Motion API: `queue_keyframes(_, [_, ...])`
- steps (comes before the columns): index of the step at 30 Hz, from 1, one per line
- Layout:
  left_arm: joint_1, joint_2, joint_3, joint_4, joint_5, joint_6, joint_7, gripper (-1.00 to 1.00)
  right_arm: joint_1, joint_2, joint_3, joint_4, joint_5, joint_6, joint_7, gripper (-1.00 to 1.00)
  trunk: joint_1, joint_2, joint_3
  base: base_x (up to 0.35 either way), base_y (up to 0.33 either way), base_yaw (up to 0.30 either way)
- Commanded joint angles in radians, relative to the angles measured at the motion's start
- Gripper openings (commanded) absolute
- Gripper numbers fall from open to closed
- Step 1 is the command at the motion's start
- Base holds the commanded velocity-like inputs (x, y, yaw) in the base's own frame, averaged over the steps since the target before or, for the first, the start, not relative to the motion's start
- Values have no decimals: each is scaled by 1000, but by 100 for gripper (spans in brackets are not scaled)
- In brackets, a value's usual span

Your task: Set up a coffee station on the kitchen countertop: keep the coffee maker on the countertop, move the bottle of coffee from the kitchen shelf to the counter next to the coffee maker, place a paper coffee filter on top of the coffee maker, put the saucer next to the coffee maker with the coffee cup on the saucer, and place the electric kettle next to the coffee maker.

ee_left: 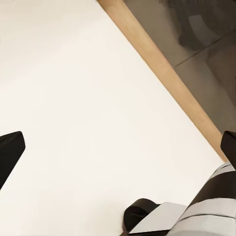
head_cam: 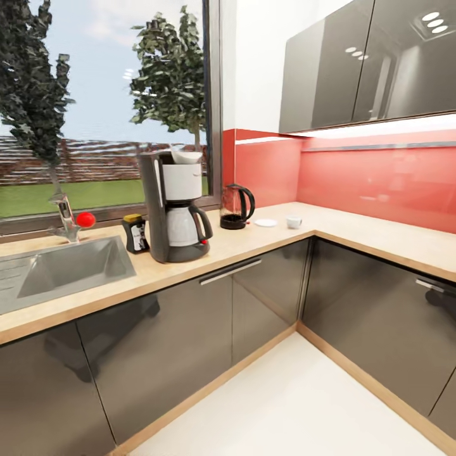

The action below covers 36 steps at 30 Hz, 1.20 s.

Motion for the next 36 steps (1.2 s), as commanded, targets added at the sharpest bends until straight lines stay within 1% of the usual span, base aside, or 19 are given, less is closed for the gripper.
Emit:
queue_keyframes(1, [-1,0,-6,1,5,-5,-2,100,-1,-1,7,-2,-11,-5,2,100,0,-1,-1,2,-2,213])
queue_keyframes(6, [-1,0,-6,0,5,-5,-2,100,-1,0,7,-2,-10,-5,2,100,0,-1,-1,0,-35,173])
queue_keyframes(10, [-1,0,-6,0,5,-5,-2,100,-1,0,7,-2,-10,-5,2,100,0,-1,-1,1,-192,50])
queue_keyframes(36, [-1,0,-6,0,5,-5,0,100,-1,1,11,-1,-3,-5,3,100,0,-1,-1,105,-275,2])
